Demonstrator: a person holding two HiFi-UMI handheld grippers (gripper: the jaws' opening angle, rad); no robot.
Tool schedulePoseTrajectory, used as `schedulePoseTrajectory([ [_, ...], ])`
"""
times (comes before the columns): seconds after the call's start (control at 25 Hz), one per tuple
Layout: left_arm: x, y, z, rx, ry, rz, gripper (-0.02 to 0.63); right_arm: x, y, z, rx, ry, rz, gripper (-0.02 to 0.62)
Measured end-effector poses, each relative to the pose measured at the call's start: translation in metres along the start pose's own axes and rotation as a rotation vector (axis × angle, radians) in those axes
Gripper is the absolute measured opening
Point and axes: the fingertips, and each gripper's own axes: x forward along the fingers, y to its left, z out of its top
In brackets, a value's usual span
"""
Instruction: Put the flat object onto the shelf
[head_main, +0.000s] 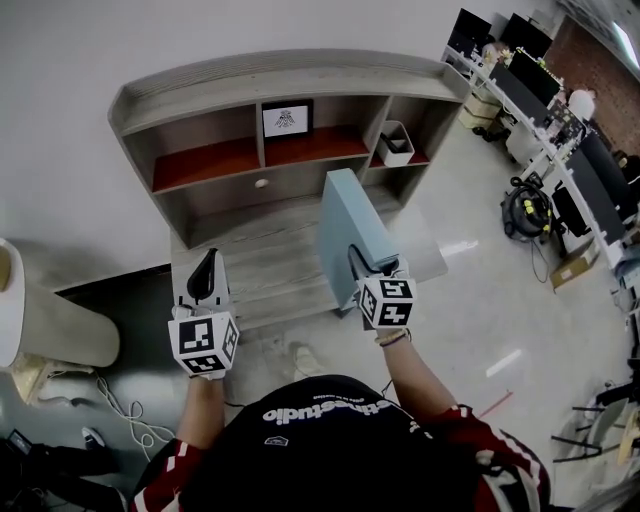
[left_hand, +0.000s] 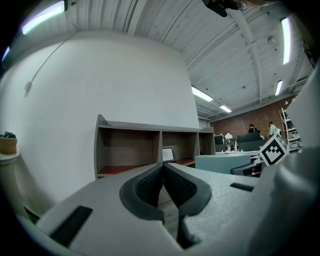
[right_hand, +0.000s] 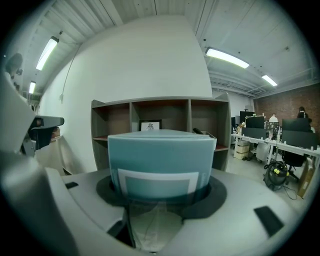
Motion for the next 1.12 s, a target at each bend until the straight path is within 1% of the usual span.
schedulePoseTrajectory([
  [0.16, 0.016, -0.005, -0.003, 0.016, 0.01, -0.01, 0.006, 0.022, -0.005, -0.01, 0.008, 0.015, -0.001, 0.273],
  [0.4, 0.036, -0.005, -0.016, 0.0, 0.045, -0.007, 0.006, 0.05, -0.009, -0.021, 0.002, 0.036, 0.005, 0.273],
  [0.56, 0.047, -0.001, -0.016, -0.012, 0.051, -0.002, 0.006, 0.066, -0.012, -0.026, 0.003, 0.049, 0.006, 0.273],
  [0.88, 0.063, 0.004, -0.02, 0.003, 0.07, 0.01, 0.006, 0.093, -0.013, -0.039, 0.017, 0.067, 0.023, 0.273],
  [1.12, 0.074, 0.005, -0.022, -0.003, 0.082, 0.013, 0.006, 0.111, -0.013, -0.043, 0.013, 0.069, 0.031, 0.273],
])
